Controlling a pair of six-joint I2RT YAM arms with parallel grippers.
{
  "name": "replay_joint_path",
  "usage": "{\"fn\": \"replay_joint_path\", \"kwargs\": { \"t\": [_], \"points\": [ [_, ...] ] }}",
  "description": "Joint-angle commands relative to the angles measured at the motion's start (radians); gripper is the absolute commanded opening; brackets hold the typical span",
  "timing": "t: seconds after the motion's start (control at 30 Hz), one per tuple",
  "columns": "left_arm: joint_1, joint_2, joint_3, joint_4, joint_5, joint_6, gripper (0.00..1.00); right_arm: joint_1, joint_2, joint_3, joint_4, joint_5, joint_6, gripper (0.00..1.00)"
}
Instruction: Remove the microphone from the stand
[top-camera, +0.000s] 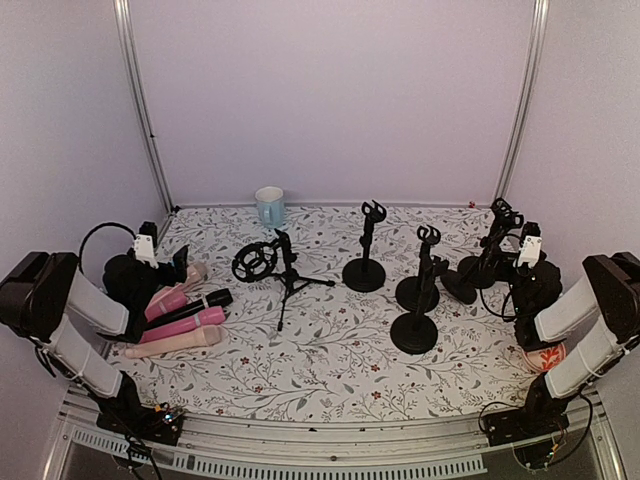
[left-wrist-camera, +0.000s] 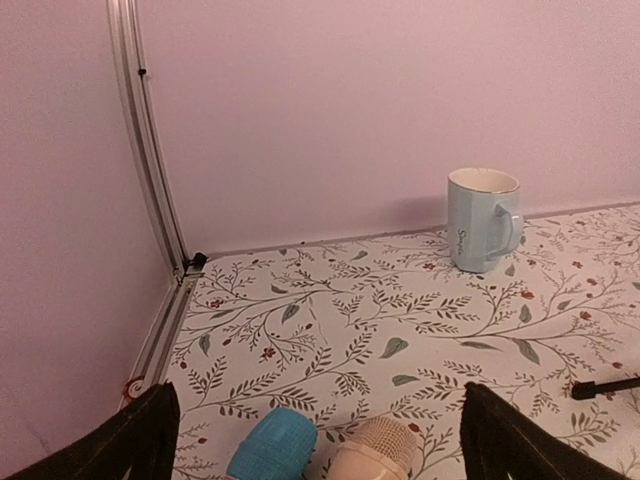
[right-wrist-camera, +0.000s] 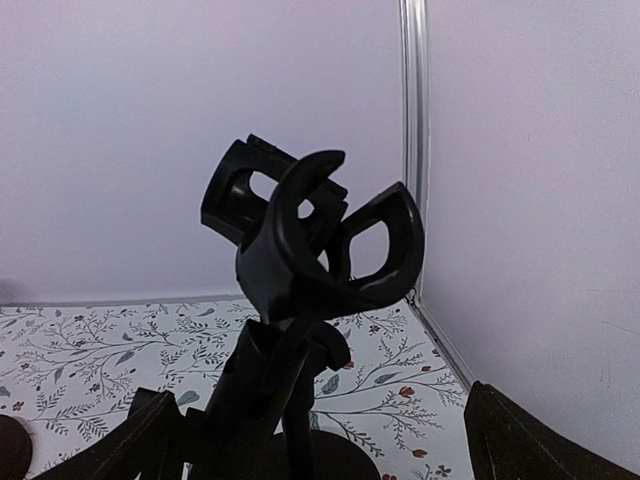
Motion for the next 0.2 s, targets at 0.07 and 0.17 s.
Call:
{"fn": "replay_joint_path", "kwargs": {
  "t": [0.07,0.17],
  "points": [
    [0.006,0.013,0.013,0.006,-0.013,-0.007,0.99,-0.007,0.013,0.007,-0.048,-0.003,-0.01,0.99],
    [0.006,0.011,0.01,0.012,-0.014,-0.008,0.99,-0.007,0.013,0.007,-0.048,-0.003,-0.01,0.99]
  ]
}}
